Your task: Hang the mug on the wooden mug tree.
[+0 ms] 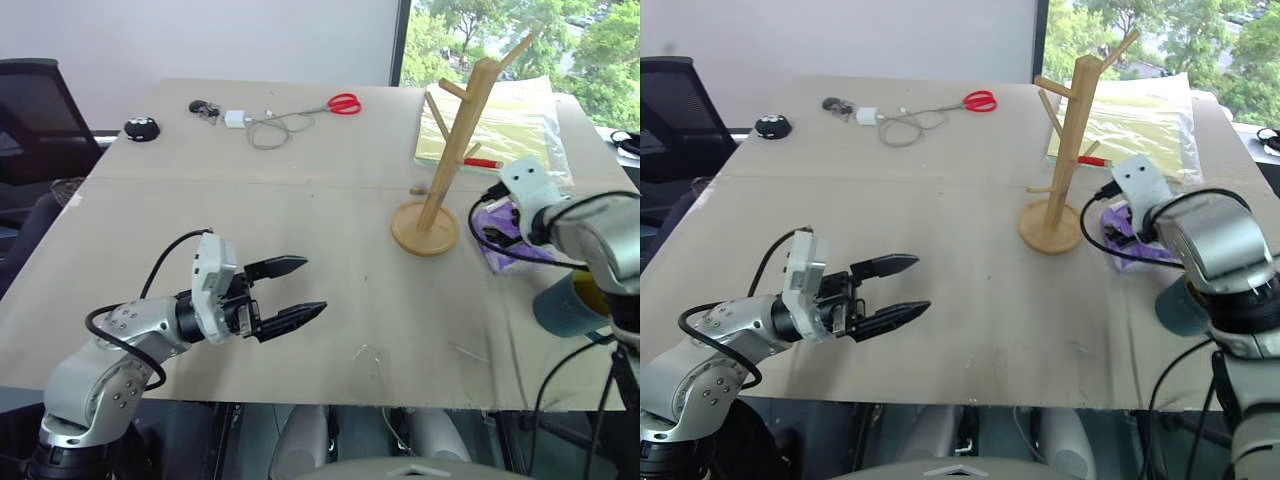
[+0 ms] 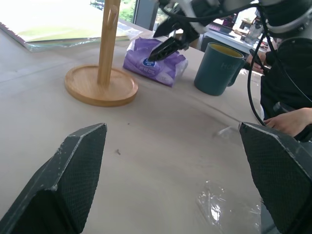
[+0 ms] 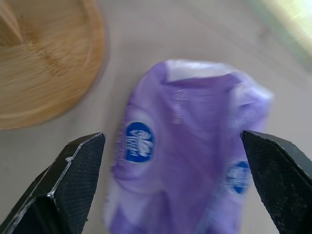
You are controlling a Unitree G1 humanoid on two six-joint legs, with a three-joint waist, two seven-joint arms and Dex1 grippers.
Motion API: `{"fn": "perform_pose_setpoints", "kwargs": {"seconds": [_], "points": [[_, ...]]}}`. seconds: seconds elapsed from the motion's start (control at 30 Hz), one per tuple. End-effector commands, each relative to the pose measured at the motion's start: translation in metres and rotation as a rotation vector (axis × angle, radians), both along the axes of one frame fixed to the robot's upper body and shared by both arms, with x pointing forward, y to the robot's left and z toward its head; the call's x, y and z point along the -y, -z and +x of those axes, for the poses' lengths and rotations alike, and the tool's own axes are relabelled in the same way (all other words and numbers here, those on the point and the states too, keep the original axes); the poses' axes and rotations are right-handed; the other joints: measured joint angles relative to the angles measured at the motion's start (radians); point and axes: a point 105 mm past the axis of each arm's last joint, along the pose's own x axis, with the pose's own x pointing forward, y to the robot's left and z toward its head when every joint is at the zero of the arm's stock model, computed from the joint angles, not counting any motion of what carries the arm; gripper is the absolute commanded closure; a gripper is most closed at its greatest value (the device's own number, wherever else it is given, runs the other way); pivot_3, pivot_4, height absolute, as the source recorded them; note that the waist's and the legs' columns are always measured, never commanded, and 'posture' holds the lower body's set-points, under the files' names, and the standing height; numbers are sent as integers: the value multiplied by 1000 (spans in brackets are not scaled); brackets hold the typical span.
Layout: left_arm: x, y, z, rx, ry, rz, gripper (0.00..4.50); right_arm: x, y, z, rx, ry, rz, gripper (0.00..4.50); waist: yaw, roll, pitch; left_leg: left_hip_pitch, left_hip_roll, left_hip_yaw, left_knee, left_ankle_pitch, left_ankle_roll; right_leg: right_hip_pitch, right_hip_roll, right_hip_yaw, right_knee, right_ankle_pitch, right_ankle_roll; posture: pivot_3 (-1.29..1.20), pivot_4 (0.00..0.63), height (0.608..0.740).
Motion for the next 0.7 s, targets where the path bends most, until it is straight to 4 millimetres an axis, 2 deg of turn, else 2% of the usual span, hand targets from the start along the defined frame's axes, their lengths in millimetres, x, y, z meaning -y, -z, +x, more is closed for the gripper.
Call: {"fn": "perform_pose_setpoints", "kwargs": {"seconds": [0.03,0.07,0.13,0.3,0.33,0.47,0.7], "points": [[8,-10,-5,45,17,-13,0,5,2,7,-42,-16,10,535,1,0,0,0,0,0,0,0,0,0,0,0,0,0,0,0,150,740],[9,-10,-6,48,15,-16,0,6,4,9,-56,-21,16,842,0,0,0,0,0,0,0,0,0,0,0,0,0,0,0,0,150,740],[11,-9,-9,50,9,-22,0,5,3,11,-57,-51,1,1729,-2,0,0,-1,0,0,0,0,0,0,0,0,0,1,2,0,150,740],[15,-6,-16,44,5,-37,0,5,0,8,-40,-105,-38,4222,-12,0,0,-1,0,0,-1,0,-1,-1,0,-1,0,2,4,0,150,740],[14,-5,-15,43,7,-40,0,6,-1,7,-30,-113,-51,4463,-12,0,0,-1,0,0,-1,0,0,-1,0,-1,0,2,3,0,150,740],[12,-6,-17,40,28,-60,0,10,-8,0,8,-141,-39,4463,-12,0,0,-1,0,-1,-1,0,0,-1,0,-2,0,1,2,0,150,740],[7,-11,-22,48,88,-81,0,9,-49,-24,107,-166,77,4463,-14,2,1,-1,1,-1,-1,0,-1,-1,0,-2,0,1,2,0,150,740]]}}
